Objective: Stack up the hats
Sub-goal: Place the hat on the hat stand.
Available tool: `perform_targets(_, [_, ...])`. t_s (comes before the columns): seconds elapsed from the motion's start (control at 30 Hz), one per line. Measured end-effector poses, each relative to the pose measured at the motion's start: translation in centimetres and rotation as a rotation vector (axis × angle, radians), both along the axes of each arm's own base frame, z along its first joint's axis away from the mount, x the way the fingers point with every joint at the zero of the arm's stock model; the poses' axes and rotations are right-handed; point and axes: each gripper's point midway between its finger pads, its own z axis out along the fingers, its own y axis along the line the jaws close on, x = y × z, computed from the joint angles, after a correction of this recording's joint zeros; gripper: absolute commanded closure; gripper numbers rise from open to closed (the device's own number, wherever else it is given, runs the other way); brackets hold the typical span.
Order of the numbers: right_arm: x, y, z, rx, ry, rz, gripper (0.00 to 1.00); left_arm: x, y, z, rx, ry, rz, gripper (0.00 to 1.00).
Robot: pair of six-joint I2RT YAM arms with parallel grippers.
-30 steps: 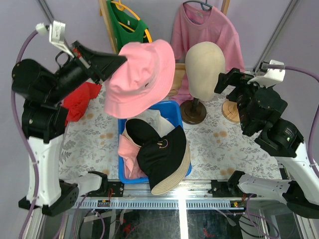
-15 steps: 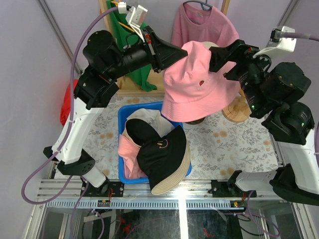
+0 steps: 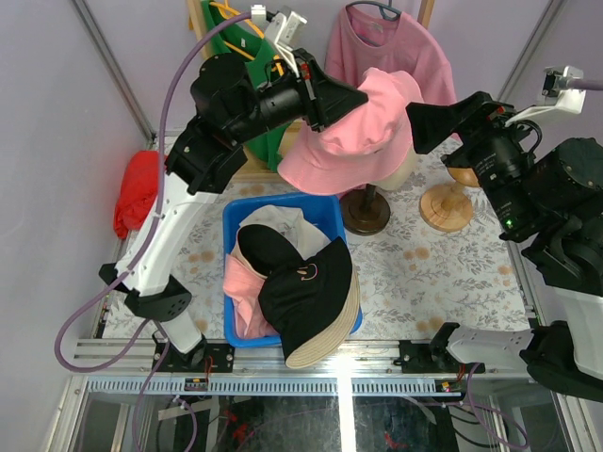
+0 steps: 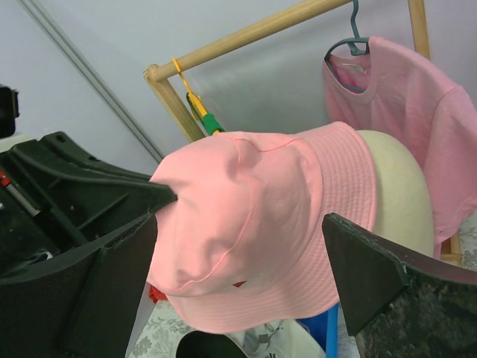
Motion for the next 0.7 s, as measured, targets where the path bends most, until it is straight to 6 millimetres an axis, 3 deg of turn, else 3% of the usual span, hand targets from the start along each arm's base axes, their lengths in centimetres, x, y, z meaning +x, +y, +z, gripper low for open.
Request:
perform_targets(0.2, [0.5,0.9,-0.7,-0.016,0.026,0.012,0.0,0.2,-1.4,-0.3,0.002,0.0,-0.027,1.0])
perform_targets(0.57, [2.5,3.0,-3.2,-0.087,0.09,0.005,0.0,-2.0,-2.4,1.0,-0.028,-0.03,-0.093,1.0])
perform_targets(0.7, [2.2,2.8,-2.9,-0.08,0.085,0.008,0.16,-2.4,-2.5,1.2,-0.034,-0.035,-0.1,1.0])
